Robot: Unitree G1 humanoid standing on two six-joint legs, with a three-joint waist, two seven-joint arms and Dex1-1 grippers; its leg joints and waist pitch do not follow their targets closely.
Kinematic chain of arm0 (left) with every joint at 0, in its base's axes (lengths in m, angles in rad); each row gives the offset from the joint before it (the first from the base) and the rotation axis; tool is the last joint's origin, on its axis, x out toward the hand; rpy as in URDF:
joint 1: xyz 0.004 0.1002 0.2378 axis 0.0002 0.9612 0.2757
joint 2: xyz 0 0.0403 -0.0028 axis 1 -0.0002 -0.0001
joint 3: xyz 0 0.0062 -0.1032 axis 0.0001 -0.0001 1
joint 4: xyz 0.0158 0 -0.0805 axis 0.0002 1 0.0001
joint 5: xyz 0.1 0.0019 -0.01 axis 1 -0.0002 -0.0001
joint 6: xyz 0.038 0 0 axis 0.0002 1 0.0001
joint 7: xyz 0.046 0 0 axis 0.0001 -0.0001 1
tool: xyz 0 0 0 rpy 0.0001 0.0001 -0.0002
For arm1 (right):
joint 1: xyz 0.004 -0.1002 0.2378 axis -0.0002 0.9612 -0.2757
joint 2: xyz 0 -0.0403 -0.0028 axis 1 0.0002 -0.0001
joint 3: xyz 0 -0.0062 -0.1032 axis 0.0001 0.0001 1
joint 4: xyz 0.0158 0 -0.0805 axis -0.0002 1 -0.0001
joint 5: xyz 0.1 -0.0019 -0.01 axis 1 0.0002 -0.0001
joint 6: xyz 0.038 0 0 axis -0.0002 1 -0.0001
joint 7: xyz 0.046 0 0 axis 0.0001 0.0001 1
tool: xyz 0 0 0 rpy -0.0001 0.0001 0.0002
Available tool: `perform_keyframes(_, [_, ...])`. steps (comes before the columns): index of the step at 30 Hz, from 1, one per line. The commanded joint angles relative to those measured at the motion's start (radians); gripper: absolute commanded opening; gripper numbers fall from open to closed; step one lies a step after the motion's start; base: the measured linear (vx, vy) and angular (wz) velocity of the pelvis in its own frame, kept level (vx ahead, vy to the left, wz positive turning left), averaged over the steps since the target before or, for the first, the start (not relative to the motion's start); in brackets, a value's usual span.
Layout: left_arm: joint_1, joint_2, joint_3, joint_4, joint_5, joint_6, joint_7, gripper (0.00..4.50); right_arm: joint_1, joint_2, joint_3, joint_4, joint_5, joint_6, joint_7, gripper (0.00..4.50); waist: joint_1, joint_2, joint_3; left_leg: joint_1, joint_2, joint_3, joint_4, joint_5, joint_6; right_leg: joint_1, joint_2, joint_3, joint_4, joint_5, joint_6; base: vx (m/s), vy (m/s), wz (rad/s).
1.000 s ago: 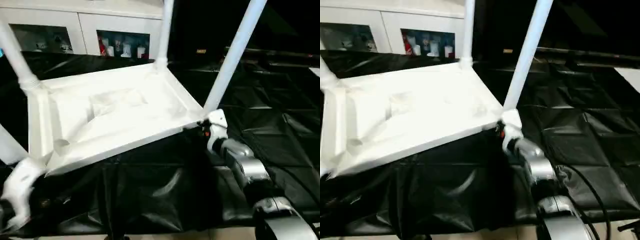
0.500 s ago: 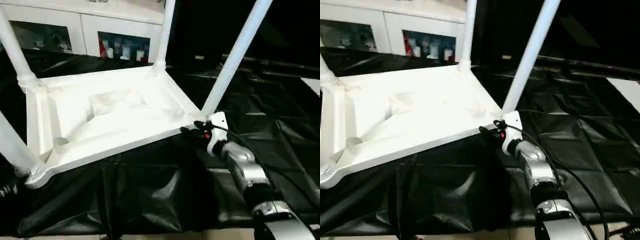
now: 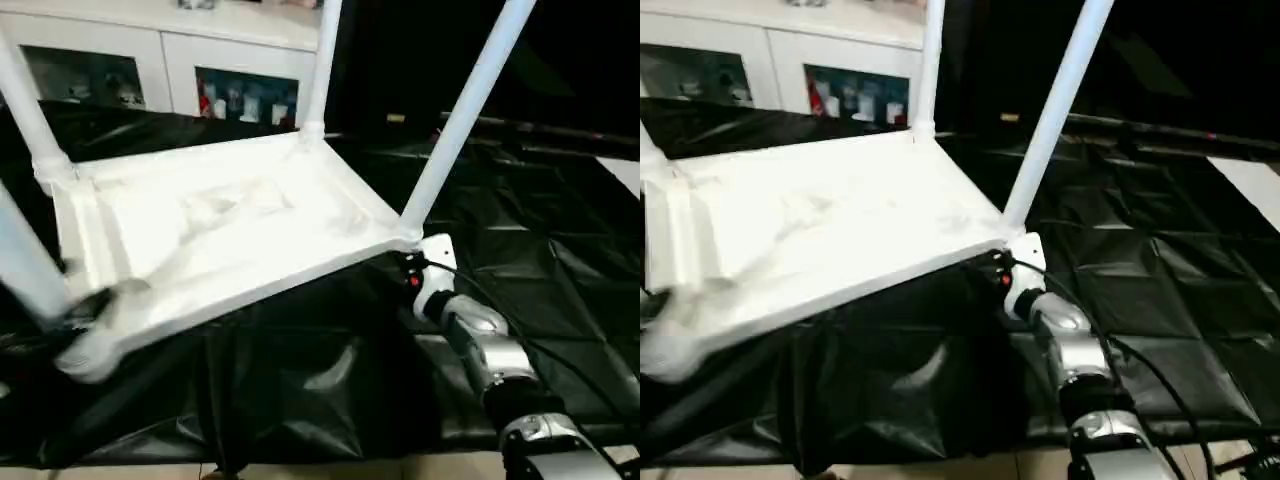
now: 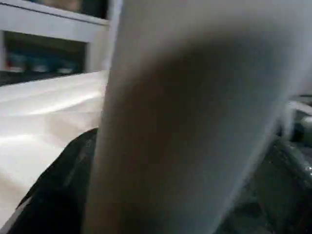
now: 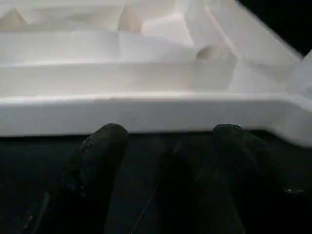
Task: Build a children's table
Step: Rotate table base
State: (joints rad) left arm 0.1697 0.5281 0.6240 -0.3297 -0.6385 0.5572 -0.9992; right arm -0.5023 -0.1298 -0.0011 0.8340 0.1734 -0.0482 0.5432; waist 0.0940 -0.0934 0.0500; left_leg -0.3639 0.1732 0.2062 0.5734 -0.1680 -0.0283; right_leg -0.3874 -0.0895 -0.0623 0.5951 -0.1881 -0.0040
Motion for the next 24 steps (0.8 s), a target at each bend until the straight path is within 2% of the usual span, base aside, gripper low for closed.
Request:
perform_keyframes(1, [-0.024,0.006,-0.078,-0.042,-0.018,0.029,-0.007,4.45,-0.018,-0.008,0.003,0.025,-0.025,-0.007,-0.004,3.29,-0.002,0.037,-0.041,0.040,0.061,-0.043,-0.090,-0.548,-0.110,-0.003,-0.054,0.049,-0.078,-0.376,-0.131,0.000,0.000,0.00])
perform_keyframes(3, [-0.043,0.016,-0.141,-0.043,0.002,0.042,-0.010,4.45,-0.037,0.001,0.009,0.050,-0.031,-0.010,-0.002,3.29,-0.001,0.030,-0.040,0.038,0.061,-0.042,-0.089,-0.536,-0.104,-0.003,-0.057,0.050,-0.079,-0.390,-0.128,0.000,0.000,0.00])
perform_keyframes(5, [-0.065,0.018,-0.193,-0.043,0.019,0.043,-0.014,4.45,-0.055,0.008,0.012,0.071,-0.035,-0.014,-0.007,3.29,0.000,0.031,-0.043,0.036,0.062,-0.043,-0.090,-0.516,-0.106,0.000,-0.059,0.050,-0.075,-0.388,-0.125,0.000,0.000,0.00])
perform_keyframes(7, [-0.125,0.005,-0.291,-0.050,0.021,0.064,-0.022,4.45,-0.086,0.026,0.022,0.104,-0.043,-0.014,-0.005,3.29,0.000,0.029,-0.045,0.035,0.062,-0.042,-0.089,-0.495,-0.107,0.002,-0.059,0.050,-0.073,-0.370,-0.131,0.000,0.000,0.00])
perform_keyframes(8, [-0.132,0.004,-0.303,-0.052,0.020,0.068,-0.023,4.45,-0.089,0.027,0.023,0.106,-0.043,-0.014,-0.004,3.29,0.005,0.031,-0.046,0.039,0.062,-0.039,-0.087,-0.477,-0.109,0.000,-0.059,0.051,-0.070,-0.349,-0.135,0.000,0.000,0.00])
perform_keyframes(9, [-0.154,-0.001,-0.341,-0.060,0.016,0.078,-0.025,4.45,-0.096,0.033,0.025,0.114,-0.046,-0.014,-0.003,3.29,0.004,0.031,-0.044,0.034,0.061,-0.040,-0.089,-0.476,-0.110,0.003,-0.059,0.051,-0.070,-0.348,-0.136,0.000,0.000,0.00])
perform_keyframes(10, [-0.171,-0.003,-0.371,-0.068,0.010,0.089,-0.028,4.45,-0.102,0.036,0.026,0.121,-0.049,-0.015,-0.002,3.29,0.006,0.031,-0.047,0.036,0.063,-0.041,-0.089,-0.472,-0.114,0.005,-0.060,0.050,-0.067,-0.347,-0.136,0.000,0.000,0.00])
perform_keyframes(11, [-0.209,-0.013,-0.432,-0.078,0.003,0.106,-0.038,4.45,-0.110,0.043,0.028,0.134,-0.055,-0.020,0.002,3.29,0.007,0.032,-0.048,0.037,0.062,-0.039,-0.088,-0.459,-0.117,0.004,-0.059,0.050,-0.065,-0.324,-0.141,0.000,0.000,0.00])
perform_keyframes(12, [-0.209,-0.013,-0.432,-0.078,0.003,0.106,-0.038,4.45,-0.110,0.043,0.028,0.134,-0.055,-0.020,0.002,3.29,0.010,0.036,-0.048,0.036,0.062,-0.038,-0.087,-0.455,-0.121,0.005,-0.058,0.050,-0.065,-0.309,-0.144,0.000,0.000,0.00])
perform_keyframes(13, [-0.233,-0.023,-0.467,-0.081,0.000,0.112,-0.041,4.45,-0.114,0.047,0.029,0.144,-0.058,-0.023,0.002,3.29,0.011,0.034,-0.048,0.033,0.061,-0.038,-0.088,-0.449,-0.122,0.008,-0.059,0.050,-0.062,-0.300,-0.145,0.000,0.000,0.00])
perform_keyframes(14, [-0.257,-0.036,-0.494,-0.082,-0.005,0.120,-0.042,4.45,-0.118,0.050,0.030,0.151,-0.060,-0.025,0.002,3.29,0.012,0.032,-0.052,0.031,0.061,-0.038,-0.086,-0.425,-0.121,0.013,-0.059,0.049,-0.058,-0.278,-0.145,0.000,0.000,0.00])
perform_keyframes(15, [-0.305,-0.068,-0.546,-0.075,-0.008,0.127,-0.040,4.45,-0.122,0.057,0.031,0.164,-0.065,-0.027,-0.001,3.29,0.011,0.043,-0.053,0.033,0.060,-0.036,-0.085,-0.409,-0.124,0.011,-0.058,0.050,-0.056,-0.248,-0.151,0.000,0.000,0.00])
perform_keyframes(16, [-0.315,-0.075,-0.556,-0.073,-0.008,0.128,-0.039,4.45,-0.123,0.058,0.031,0.167,-0.066,-0.027,-0.002,3.29,0.014,0.041,-0.056,0.038,0.059,-0.033,-0.081,-0.399,-0.124,0.009,-0.056,0.049,-0.055,-0.230,-0.156,0.000,0.000,0.00])
perform_keyframes(18, [-0.378,-0.125,-0.621,-0.052,-0.008,0.132,-0.034,4.45,-0.126,0.069,0.032,0.181,-0.069,-0.033,0.001,3.29,0.014,0.038,-0.054,0.027,0.058,-0.035,-0.082,-0.386,-0.120,0.020,-0.059,0.049,-0.054,-0.223,-0.162,0.000,0.000,0.00])
perform_keyframes(20, [-0.399,-0.145,-0.648,-0.040,-0.005,0.130,-0.031,4.45,-0.124,0.073,0.032,0.183,-0.067,-0.035,0.001,3.29,0.011,0.036,-0.054,0.024,0.058,-0.037,-0.081,-0.389,-0.118,0.022,-0.061,0.048,-0.056,-0.247,-0.154,0.000,0.000,0.00])
perform_keyframes(21, [-0.449,-0.196,-0.712,-0.002,0.016,0.115,-0.026,4.45,-0.118,0.083,0.033,0.181,-0.064,-0.041,0.008,3.29,0.003,0.032,-0.054,0.020,0.058,-0.037,-0.081,-0.383,-0.112,0.025,-0.063,0.049,-0.058,-0.260,-0.153,0.000,0.000,0.00])
perform_keyframes(22, [-0.456,-0.205,-0.722,0.005,0.021,0.112,-0.025,4.45,-0.118,0.085,0.033,0.181,-0.064,-0.042,0.009,3.29,0.005,0.032,-0.057,0.023,0.058,-0.037,-0.078,-0.374,-0.111,0.025,-0.063,0.048,-0.058,-0.260,-0.152,0.000,0.000,0.00])
perform_keyframes(23, [-0.502,-0.255,-0.777,0.053,0.048,0.091,-0.021,4.45,-0.119,0.097,0.029,0.181,-0.059,-0.050,0.016,3.29,-0.001,0.033,-0.056,0.017,0.058,-0.036,-0.079,-0.353,-0.102,0.028,-0.063,0.050,-0.058,-0.244,-0.156,0.000,0.000,0.00])
perform_keyframes(24, [-0.507,-0.260,-0.781,0.059,0.051,0.088,-0.021,4.45,-0.120,0.099,0.028,0.181,-0.058,-0.050,0.018,3.29,-0.001,0.034,-0.057,0.019,0.059,-0.035,-0.076,-0.340,-0.097,0.029,-0.064,0.049,-0.058,-0.235,-0.159,0.000,0.000,0.00])
